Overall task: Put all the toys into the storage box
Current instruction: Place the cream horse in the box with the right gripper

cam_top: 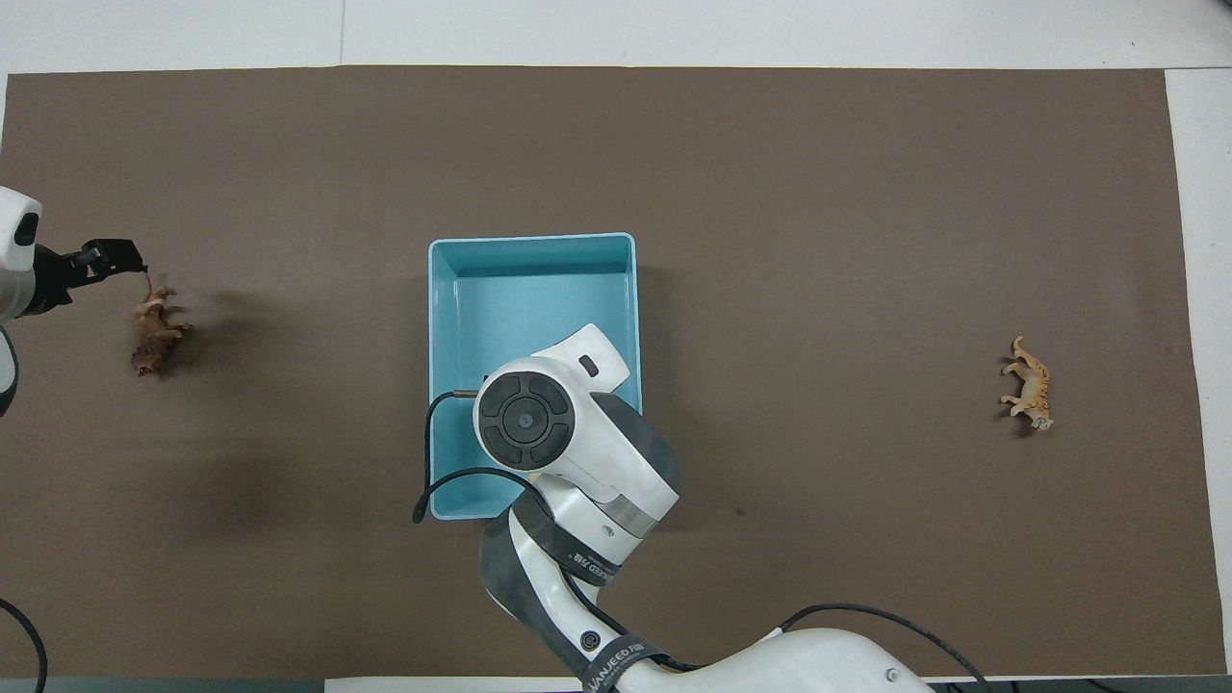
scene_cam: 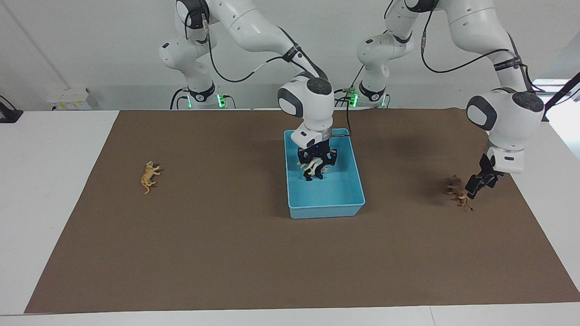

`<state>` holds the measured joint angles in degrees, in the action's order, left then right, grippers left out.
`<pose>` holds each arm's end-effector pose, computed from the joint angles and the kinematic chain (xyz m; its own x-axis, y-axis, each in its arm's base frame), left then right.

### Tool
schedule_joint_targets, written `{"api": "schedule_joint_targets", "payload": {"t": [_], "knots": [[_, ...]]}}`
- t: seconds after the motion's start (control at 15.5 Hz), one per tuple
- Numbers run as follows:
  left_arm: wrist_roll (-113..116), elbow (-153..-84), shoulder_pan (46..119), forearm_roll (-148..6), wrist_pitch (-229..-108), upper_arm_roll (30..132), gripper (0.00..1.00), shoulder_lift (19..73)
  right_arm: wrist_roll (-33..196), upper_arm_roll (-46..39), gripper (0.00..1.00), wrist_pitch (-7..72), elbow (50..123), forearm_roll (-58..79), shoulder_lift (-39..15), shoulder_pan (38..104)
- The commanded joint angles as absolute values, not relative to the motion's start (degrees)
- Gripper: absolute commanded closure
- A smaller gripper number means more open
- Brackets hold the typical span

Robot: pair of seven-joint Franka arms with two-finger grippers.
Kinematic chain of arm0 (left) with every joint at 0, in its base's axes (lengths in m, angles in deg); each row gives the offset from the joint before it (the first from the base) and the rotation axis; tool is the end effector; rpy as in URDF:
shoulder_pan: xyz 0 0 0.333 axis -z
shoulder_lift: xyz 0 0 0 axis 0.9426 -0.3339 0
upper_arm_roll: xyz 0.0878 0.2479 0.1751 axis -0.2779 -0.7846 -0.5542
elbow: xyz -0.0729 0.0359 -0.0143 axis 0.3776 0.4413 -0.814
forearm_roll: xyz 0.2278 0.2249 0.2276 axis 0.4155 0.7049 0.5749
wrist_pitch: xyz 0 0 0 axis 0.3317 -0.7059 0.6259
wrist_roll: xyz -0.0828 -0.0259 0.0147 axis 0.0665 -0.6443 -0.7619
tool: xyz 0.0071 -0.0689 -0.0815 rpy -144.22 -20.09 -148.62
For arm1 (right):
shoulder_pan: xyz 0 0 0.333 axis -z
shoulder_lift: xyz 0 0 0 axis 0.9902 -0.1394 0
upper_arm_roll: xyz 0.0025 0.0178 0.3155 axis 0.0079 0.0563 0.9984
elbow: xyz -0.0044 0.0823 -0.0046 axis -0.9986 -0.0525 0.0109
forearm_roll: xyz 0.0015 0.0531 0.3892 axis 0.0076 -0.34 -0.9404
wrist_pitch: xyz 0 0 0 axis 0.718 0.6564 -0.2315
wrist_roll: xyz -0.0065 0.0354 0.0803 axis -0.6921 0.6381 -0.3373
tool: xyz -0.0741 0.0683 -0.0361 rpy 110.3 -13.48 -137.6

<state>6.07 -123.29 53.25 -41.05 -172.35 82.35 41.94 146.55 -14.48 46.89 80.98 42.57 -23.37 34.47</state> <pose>0.6052 0.1399 0.3613 0.9081 0.3426 0.2409 0.3533 -0.9355 -0.0012 0.4858 0.4757 0.3356 0.9743 -0.1970 0.1091 -0.1893 -0.9789 -0.0775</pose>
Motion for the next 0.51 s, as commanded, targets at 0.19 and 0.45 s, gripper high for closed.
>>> {"api": "schedule_joint_targets", "payload": {"t": [0.19, 0.45], "knots": [[8.0, -126.6, 52.7, -40.4, -179.3, 83.1, 0.00, 38.6, 149.7, -14.9, 0.00, 36.7, 72.7, 42.5, -20.9, 38.7], [9.6, -127.7, 52.0, -40.4, -179.3, 83.0, 0.00, 38.7, 149.1, -15.3, 0.00, 30.2, 72.2, 42.1, -15.7, 40.5]]}}
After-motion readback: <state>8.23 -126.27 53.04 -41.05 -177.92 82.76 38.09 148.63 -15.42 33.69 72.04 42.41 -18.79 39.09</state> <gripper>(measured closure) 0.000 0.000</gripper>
